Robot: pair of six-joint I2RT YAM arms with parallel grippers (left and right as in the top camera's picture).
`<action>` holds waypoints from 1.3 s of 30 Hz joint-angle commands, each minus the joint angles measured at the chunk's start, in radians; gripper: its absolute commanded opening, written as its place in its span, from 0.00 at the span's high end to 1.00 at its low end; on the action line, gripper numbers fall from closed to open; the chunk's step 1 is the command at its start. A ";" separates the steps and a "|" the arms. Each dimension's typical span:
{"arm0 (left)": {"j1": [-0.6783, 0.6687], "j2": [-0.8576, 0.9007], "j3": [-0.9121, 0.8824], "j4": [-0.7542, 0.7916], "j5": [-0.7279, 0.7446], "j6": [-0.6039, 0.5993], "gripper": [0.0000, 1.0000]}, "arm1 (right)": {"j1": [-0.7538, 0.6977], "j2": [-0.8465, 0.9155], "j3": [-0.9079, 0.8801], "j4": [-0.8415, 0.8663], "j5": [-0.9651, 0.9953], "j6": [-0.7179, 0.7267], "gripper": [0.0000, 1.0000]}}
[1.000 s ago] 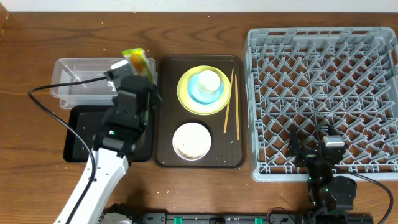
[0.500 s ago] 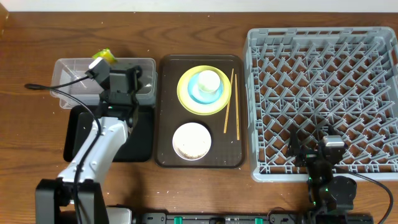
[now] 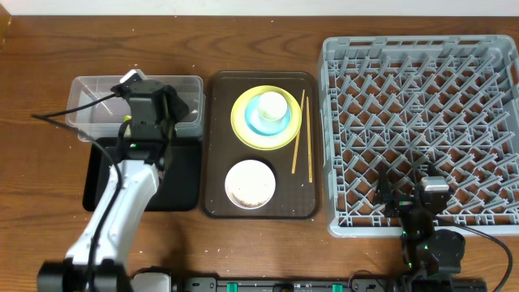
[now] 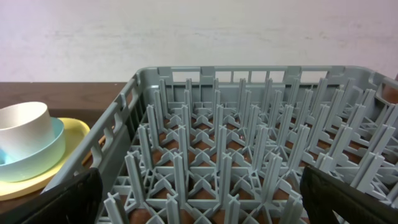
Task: Sort waste into correct bins and load items into the dishwasher rack
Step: 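Move left gripper to white rice bowl and grasp its rim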
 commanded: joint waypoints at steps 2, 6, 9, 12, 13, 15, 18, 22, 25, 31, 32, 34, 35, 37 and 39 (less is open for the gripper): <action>-0.005 -0.081 0.005 -0.082 0.479 0.026 0.73 | -0.006 0.000 -0.001 -0.004 -0.004 -0.001 0.01; -0.070 -0.091 0.005 -0.267 0.667 0.027 0.92 | -0.006 0.000 -0.001 -0.004 -0.004 -0.001 0.01; -0.152 -0.088 0.003 -0.436 0.666 0.067 0.94 | -0.006 0.000 -0.001 -0.004 -0.004 -0.001 0.01; -0.275 -0.087 0.001 -0.566 0.622 0.132 0.94 | -0.006 0.000 -0.001 -0.005 -0.004 -0.001 0.01; -0.304 -0.087 0.001 -0.586 0.605 0.132 0.94 | -0.006 0.000 -0.001 -0.004 -0.004 -0.001 0.01; -0.383 -0.087 0.001 -0.618 0.558 0.132 0.94 | -0.006 0.000 -0.001 -0.004 -0.004 -0.001 0.01; -0.488 -0.087 0.001 -0.624 0.475 0.131 0.94 | -0.006 0.000 -0.001 -0.004 -0.004 -0.001 0.01; -0.621 -0.087 0.001 -0.623 0.266 0.110 0.94 | -0.006 0.000 -0.001 -0.004 -0.004 -0.001 0.01; -0.706 -0.081 0.001 -0.619 0.152 0.082 0.93 | -0.006 0.000 -0.001 -0.004 -0.004 -0.001 0.01; -0.806 -0.042 0.001 -0.558 0.023 0.082 0.92 | -0.006 0.000 -0.001 -0.004 -0.004 -0.001 0.01; -0.815 -0.028 0.001 -0.538 -0.005 0.083 0.90 | -0.006 0.000 -0.001 -0.004 -0.004 -0.001 0.01; -0.825 0.006 0.001 -0.496 -0.034 0.083 0.87 | -0.006 0.000 -0.001 -0.004 -0.004 -0.001 0.01; -0.825 0.029 0.001 -0.470 -0.035 0.084 0.86 | -0.006 0.000 -0.001 -0.005 -0.004 -0.001 0.01; -0.825 0.065 0.001 -0.442 -0.039 0.092 0.83 | -0.006 0.000 -0.001 -0.004 -0.004 -0.001 0.01; -0.825 0.102 0.001 -0.422 -0.069 0.091 0.77 | -0.006 0.000 -0.001 -0.004 -0.004 -0.001 0.01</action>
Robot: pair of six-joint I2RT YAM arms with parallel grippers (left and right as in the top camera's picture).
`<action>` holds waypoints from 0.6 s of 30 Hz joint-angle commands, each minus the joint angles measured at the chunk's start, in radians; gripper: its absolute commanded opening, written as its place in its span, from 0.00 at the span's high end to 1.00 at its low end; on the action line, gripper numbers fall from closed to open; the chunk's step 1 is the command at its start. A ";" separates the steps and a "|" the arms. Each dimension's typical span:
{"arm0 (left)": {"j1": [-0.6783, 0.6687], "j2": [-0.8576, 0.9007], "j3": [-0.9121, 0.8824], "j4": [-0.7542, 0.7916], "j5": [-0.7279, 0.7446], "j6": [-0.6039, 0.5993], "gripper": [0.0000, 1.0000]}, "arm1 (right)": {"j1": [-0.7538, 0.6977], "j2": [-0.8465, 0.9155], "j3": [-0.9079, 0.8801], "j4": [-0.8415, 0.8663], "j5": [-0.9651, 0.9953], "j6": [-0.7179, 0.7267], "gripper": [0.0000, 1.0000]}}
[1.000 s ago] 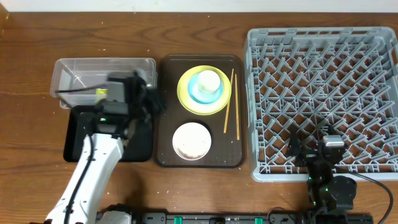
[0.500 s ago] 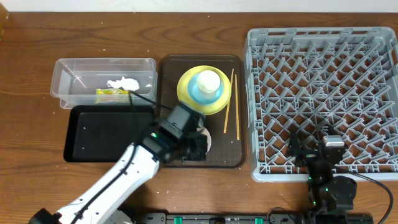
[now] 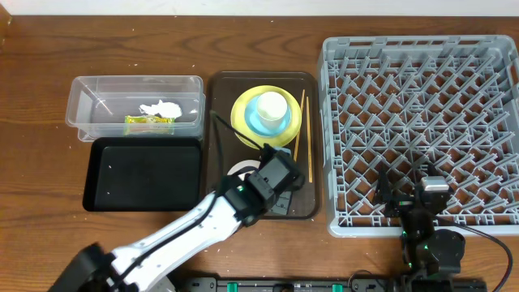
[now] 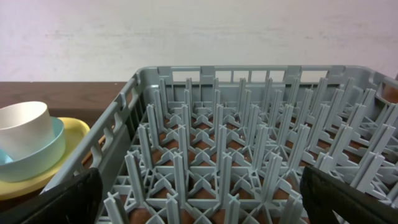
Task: Sort waste into correct bins and load items into the dishwasher rack
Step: 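Move left gripper to white rice bowl and grasp its rim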
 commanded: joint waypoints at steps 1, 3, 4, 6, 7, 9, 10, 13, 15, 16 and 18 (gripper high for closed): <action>-0.003 0.057 0.002 0.019 -0.092 -0.005 0.76 | -0.005 -0.002 -0.001 -0.004 -0.004 -0.001 0.01; -0.003 0.080 0.002 0.027 -0.101 -0.005 0.74 | -0.006 -0.002 -0.001 -0.004 -0.004 -0.001 0.01; -0.003 0.087 0.002 0.031 -0.103 -0.005 0.74 | -0.006 -0.002 -0.001 -0.004 -0.004 -0.001 0.01; -0.003 0.102 0.002 0.040 -0.103 -0.005 0.73 | -0.006 -0.002 -0.001 -0.004 -0.004 -0.001 0.01; -0.003 0.107 0.002 0.043 -0.103 -0.005 0.73 | -0.006 -0.002 -0.001 -0.004 -0.004 -0.001 0.01; -0.003 0.114 0.002 0.048 -0.103 -0.004 0.73 | -0.006 -0.002 -0.001 -0.004 -0.004 -0.001 0.01; -0.003 0.119 0.002 0.050 -0.103 -0.004 0.73 | -0.006 -0.002 -0.001 -0.004 -0.004 -0.001 0.01; -0.003 0.131 0.002 0.060 -0.113 -0.002 0.73 | -0.006 -0.002 -0.001 -0.004 -0.004 -0.001 0.01; -0.003 0.139 0.002 0.062 -0.134 -0.002 0.73 | -0.006 -0.002 -0.001 -0.004 -0.004 -0.001 0.01; -0.003 0.143 0.002 0.063 -0.149 -0.002 0.73 | -0.006 -0.002 -0.001 -0.004 -0.004 -0.001 0.01; -0.003 0.152 0.002 0.063 -0.177 -0.002 0.74 | -0.006 -0.002 -0.001 -0.004 -0.004 -0.001 0.01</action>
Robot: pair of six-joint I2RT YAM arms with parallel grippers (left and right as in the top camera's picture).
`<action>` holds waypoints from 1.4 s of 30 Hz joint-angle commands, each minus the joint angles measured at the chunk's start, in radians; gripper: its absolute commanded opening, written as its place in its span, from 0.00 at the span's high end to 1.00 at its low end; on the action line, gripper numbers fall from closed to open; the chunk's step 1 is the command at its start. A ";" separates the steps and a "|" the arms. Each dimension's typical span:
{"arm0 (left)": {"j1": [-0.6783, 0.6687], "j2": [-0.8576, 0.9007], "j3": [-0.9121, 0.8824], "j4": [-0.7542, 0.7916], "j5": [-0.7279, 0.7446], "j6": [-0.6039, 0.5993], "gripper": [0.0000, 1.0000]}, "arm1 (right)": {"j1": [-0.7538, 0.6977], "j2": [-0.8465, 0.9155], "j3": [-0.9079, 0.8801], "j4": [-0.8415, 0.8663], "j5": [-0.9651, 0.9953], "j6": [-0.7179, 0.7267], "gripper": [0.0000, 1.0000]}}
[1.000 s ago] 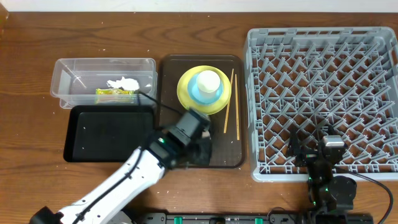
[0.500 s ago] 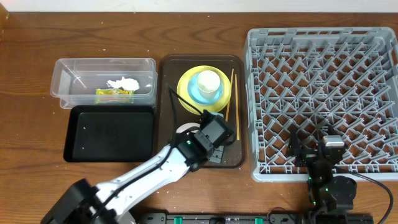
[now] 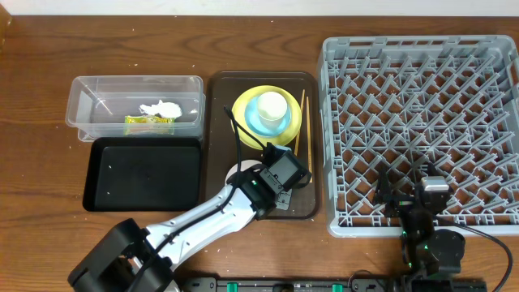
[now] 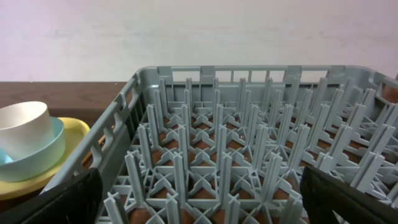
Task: Sort waste into correct bins and load items into the dishwasher rack
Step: 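Move left gripper to white rice bowl and grasp its rim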
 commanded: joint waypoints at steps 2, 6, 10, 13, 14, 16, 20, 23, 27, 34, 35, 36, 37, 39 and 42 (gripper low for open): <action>-0.003 0.030 0.002 0.001 -0.103 -0.001 0.74 | -0.006 -0.002 -0.001 -0.004 -0.004 -0.001 0.01; -0.003 0.040 0.002 -0.003 -0.200 0.003 0.74 | -0.006 -0.002 -0.001 -0.004 -0.004 -0.001 0.01; -0.003 0.040 0.002 -0.010 -0.273 0.069 0.74 | -0.006 -0.002 -0.001 -0.004 -0.004 -0.001 0.01; -0.003 0.040 0.002 -0.016 -0.315 0.095 0.74 | -0.006 -0.002 -0.001 -0.004 -0.004 -0.001 0.01; -0.002 0.040 0.002 -0.018 -0.327 0.097 0.73 | -0.006 -0.002 -0.001 -0.004 -0.004 -0.001 0.01; -0.002 0.040 0.002 -0.024 -0.329 0.096 0.71 | -0.006 -0.002 -0.001 -0.004 -0.004 -0.001 0.01; -0.002 0.040 0.002 -0.043 -0.325 0.095 0.68 | -0.006 -0.002 -0.001 -0.004 -0.004 -0.001 0.01; -0.002 0.040 0.002 -0.075 -0.325 0.035 0.67 | -0.005 -0.002 -0.001 -0.004 -0.004 -0.001 0.01; -0.002 0.040 0.002 -0.085 -0.325 0.016 0.67 | -0.006 -0.002 -0.001 -0.004 -0.004 -0.001 0.01; -0.002 0.039 0.002 -0.094 -0.188 0.082 0.64 | -0.006 -0.002 -0.001 -0.004 -0.004 -0.001 0.01; -0.002 0.039 0.002 -0.095 -0.184 0.082 0.64 | -0.006 -0.002 -0.001 -0.004 -0.004 -0.001 0.01; -0.002 0.039 0.002 -0.099 -0.174 0.082 0.64 | -0.006 -0.002 -0.001 -0.004 -0.004 -0.001 0.01; -0.001 0.039 0.002 -0.103 -0.168 0.082 0.65 | -0.006 -0.002 -0.001 -0.004 -0.004 -0.001 0.01; 0.000 0.039 0.002 -0.109 -0.165 0.081 0.65 | -0.006 -0.002 -0.001 -0.004 -0.004 -0.001 0.01; 0.001 0.039 0.002 -0.108 -0.164 0.082 0.65 | -0.006 -0.002 -0.001 -0.004 -0.004 -0.001 0.01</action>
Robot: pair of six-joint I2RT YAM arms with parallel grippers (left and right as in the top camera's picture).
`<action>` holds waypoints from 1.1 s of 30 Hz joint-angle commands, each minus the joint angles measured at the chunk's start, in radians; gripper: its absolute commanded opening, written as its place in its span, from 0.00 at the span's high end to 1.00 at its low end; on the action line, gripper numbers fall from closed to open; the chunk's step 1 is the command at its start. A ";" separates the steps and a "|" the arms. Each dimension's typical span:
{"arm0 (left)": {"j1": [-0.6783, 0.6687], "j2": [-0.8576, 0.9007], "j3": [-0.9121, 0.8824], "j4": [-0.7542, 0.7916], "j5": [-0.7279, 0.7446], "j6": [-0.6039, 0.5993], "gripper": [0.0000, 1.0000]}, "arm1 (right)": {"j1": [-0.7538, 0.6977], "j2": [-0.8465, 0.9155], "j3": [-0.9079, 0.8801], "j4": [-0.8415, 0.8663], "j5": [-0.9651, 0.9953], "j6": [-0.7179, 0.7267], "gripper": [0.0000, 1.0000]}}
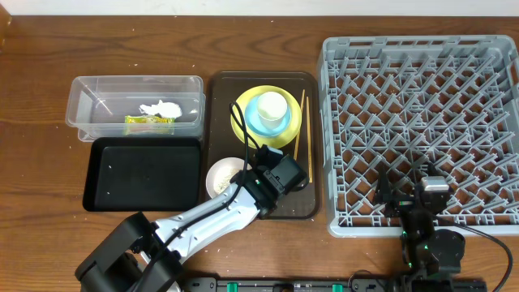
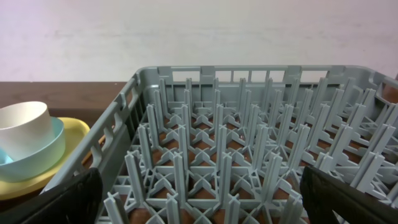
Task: Sort waste into correct bins and load items into the dishwasher rack
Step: 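Move left gripper to white rice bowl and grasp its rim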
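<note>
On the brown tray [image 1: 217,89] a yellow plate [image 1: 245,130] carries a blue bowl [image 1: 258,126] with a white cup [image 1: 271,105] in it. Two chopsticks [image 1: 306,134] lie to its right. A small white dish [image 1: 220,176] sits against the tray's left rim. My left gripper [image 1: 276,174] hangs just right of the dish; its fingers are hidden under the wrist. The grey dishwasher rack [image 1: 422,122] [image 2: 249,143] holds nothing. My right gripper [image 1: 403,195] [image 2: 199,193] rests open at the rack's near edge.
A clear bin [image 1: 97,89] at the left holds a white tissue [image 1: 159,108] and a green wrapper [image 1: 148,122]. A black bin [image 1: 144,172] lies in front of it. The rack's tines stand close before my right fingers [image 2: 68,196].
The white dish now shows further left, against the tray's left rim, where it was mostly under my left arm. My left gripper stays about where it was. The right arm has not moved.
My left gripper was first over the clear bin while the dish lay mid-front on the tray. Then tissue and wrapper showed in that bin and the gripper was over the dish. It stayed there, and now the dish sits further left.
</note>
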 commanded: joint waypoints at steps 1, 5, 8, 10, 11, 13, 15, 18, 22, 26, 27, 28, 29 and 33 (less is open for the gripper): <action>0.007 0.006 0.002 -0.004 0.016 0.017 0.65 | -0.005 -0.002 -0.001 -0.004 -0.004 -0.001 0.01; 0.040 0.006 0.002 -0.003 0.047 0.014 0.65 | -0.005 -0.002 -0.001 -0.004 -0.004 -0.001 0.01; 0.078 0.006 0.002 -0.003 0.085 0.014 0.65 | -0.005 -0.002 -0.001 -0.004 -0.004 -0.001 0.01; 0.096 0.006 0.002 -0.002 0.097 0.014 0.66 | -0.005 -0.002 -0.001 -0.004 -0.004 -0.001 0.01; 0.101 0.006 0.002 -0.002 0.103 0.014 0.66 | -0.005 -0.002 -0.001 -0.004 -0.004 -0.001 0.01; 0.103 0.006 0.002 -0.002 0.103 0.014 0.71 | -0.005 -0.002 -0.001 -0.004 -0.004 -0.001 0.01; 0.103 0.006 0.002 -0.002 0.103 0.014 0.76 | -0.005 -0.002 -0.001 -0.004 -0.004 -0.001 0.01; 0.103 0.006 0.002 -0.002 0.103 0.014 0.76 | -0.005 -0.002 -0.001 -0.004 -0.004 -0.001 0.01; 0.103 0.006 0.002 -0.002 0.103 0.014 0.81 | -0.005 -0.002 -0.001 -0.004 -0.004 -0.001 0.01; 0.103 0.006 0.002 -0.005 0.129 0.014 0.81 | -0.005 -0.002 -0.001 -0.004 -0.004 -0.001 0.01; 0.103 0.006 0.002 -0.005 0.129 0.014 0.81 | -0.005 -0.002 -0.001 -0.004 -0.004 -0.001 0.01; 0.103 0.006 0.002 -0.005 0.129 0.014 0.81 | -0.005 -0.002 -0.001 -0.004 -0.004 -0.001 0.01; 0.103 0.006 0.002 -0.005 0.129 0.014 0.81 | -0.005 -0.002 -0.001 -0.004 -0.004 -0.001 0.01; 0.103 0.006 0.002 -0.006 0.129 0.014 0.81 | -0.005 -0.002 -0.001 -0.004 -0.004 -0.001 0.01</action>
